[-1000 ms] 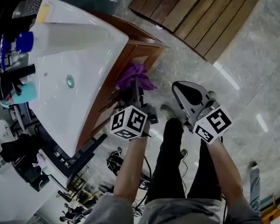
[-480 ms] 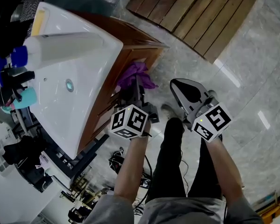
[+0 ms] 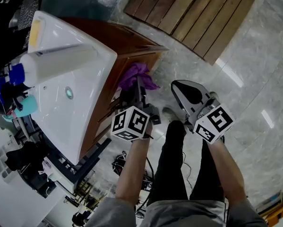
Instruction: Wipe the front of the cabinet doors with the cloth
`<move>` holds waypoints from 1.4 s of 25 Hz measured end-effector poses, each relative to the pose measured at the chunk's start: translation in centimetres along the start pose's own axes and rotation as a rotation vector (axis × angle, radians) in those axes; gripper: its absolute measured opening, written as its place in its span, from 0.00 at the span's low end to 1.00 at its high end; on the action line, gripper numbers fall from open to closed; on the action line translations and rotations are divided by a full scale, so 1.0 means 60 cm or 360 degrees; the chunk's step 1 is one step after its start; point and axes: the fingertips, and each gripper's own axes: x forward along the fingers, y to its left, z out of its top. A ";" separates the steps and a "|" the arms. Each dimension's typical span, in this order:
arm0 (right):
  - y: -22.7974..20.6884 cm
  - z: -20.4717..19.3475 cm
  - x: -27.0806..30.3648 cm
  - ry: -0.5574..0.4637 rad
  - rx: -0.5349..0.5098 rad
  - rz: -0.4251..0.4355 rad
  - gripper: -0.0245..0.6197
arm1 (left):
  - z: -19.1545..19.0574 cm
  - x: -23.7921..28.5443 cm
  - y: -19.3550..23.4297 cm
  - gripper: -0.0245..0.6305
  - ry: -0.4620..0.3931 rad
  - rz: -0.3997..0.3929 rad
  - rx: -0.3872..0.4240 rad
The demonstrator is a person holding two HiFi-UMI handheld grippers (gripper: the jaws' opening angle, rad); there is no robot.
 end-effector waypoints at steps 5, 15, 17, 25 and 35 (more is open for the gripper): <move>-0.010 0.005 -0.003 -0.0008 0.0010 -0.0006 0.05 | 0.001 0.010 -0.010 0.14 0.0007 -0.0011 -0.0001; -0.019 0.018 -0.013 -0.0028 0.0025 -0.0014 0.05 | 0.007 0.022 -0.030 0.14 0.0011 -0.0035 -0.0034; -0.021 0.020 -0.016 -0.0035 0.0028 -0.0016 0.05 | 0.009 0.026 -0.037 0.14 0.0006 -0.0043 -0.0030; -0.030 0.023 -0.039 -0.0053 0.0034 -0.0041 0.05 | 0.016 0.046 -0.083 0.14 -0.0009 -0.0145 0.0037; -0.027 0.015 -0.072 -0.0061 0.0028 -0.0051 0.05 | -0.020 0.014 -0.149 0.14 0.0002 -0.0341 0.0012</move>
